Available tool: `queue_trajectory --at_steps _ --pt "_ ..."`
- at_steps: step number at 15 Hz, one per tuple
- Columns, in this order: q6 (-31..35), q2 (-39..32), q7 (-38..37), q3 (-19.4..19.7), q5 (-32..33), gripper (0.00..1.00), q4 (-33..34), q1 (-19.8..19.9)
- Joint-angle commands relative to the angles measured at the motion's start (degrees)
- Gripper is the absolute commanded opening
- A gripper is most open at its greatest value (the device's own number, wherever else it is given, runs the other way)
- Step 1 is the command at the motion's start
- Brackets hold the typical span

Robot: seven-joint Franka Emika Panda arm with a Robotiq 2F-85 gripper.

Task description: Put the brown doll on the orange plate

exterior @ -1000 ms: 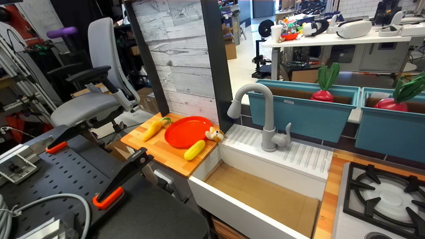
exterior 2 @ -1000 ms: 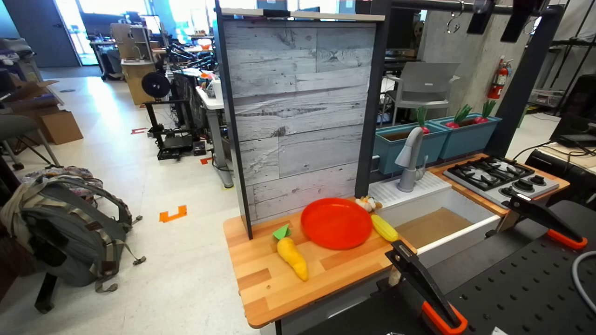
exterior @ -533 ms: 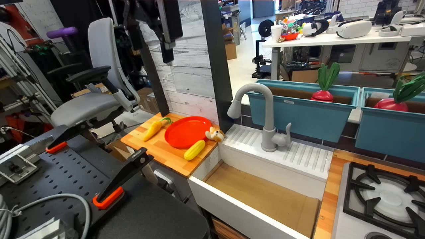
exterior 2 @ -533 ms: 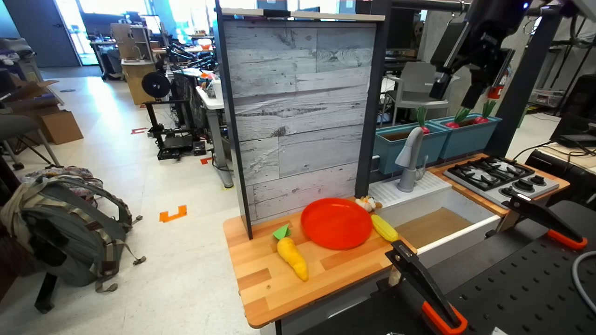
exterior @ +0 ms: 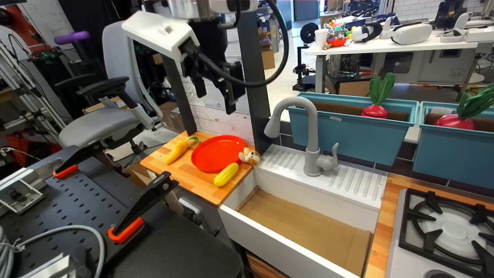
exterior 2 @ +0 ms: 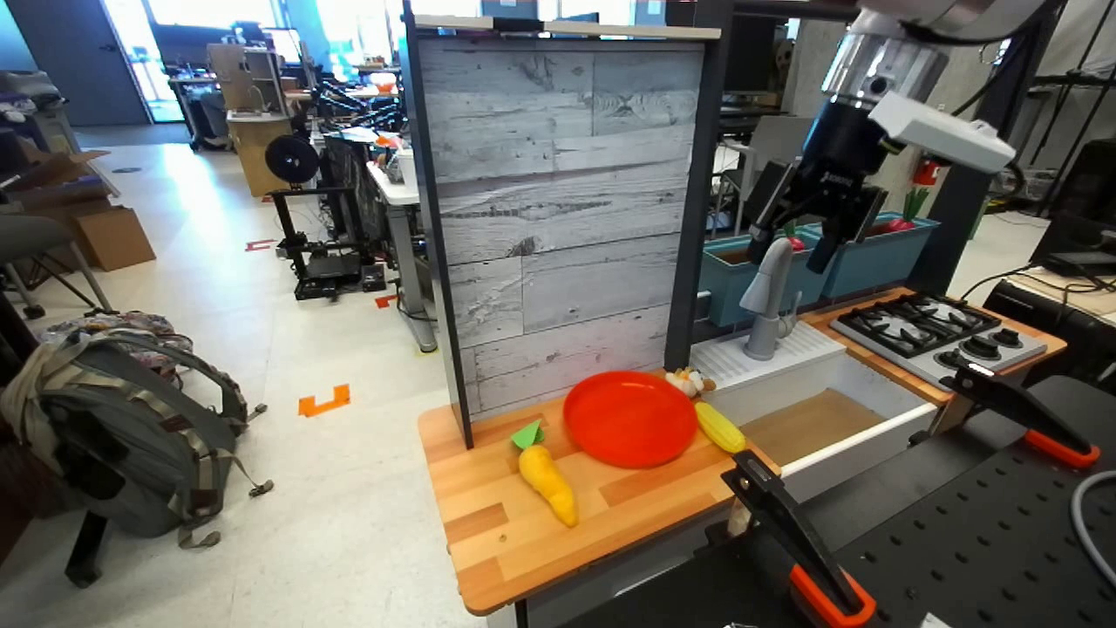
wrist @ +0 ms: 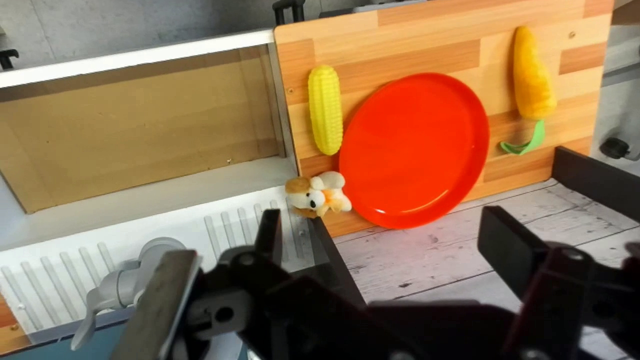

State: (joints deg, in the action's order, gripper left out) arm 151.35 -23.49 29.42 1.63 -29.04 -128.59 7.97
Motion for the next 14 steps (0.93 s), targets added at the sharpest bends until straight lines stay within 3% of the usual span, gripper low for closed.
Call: queue_trajectory --at_steps 1,6,14 --pt "7.0 -8.1 -3.8 -3.4 2.2 1.0 4.7 2.6" --pt "14.0 -15.8 -8.9 -5.4 7.9 1.0 8.7 3.9" --pt "16.7 -24.2 -19.9 -1.8 20.0 1.0 13.8 -0.7"
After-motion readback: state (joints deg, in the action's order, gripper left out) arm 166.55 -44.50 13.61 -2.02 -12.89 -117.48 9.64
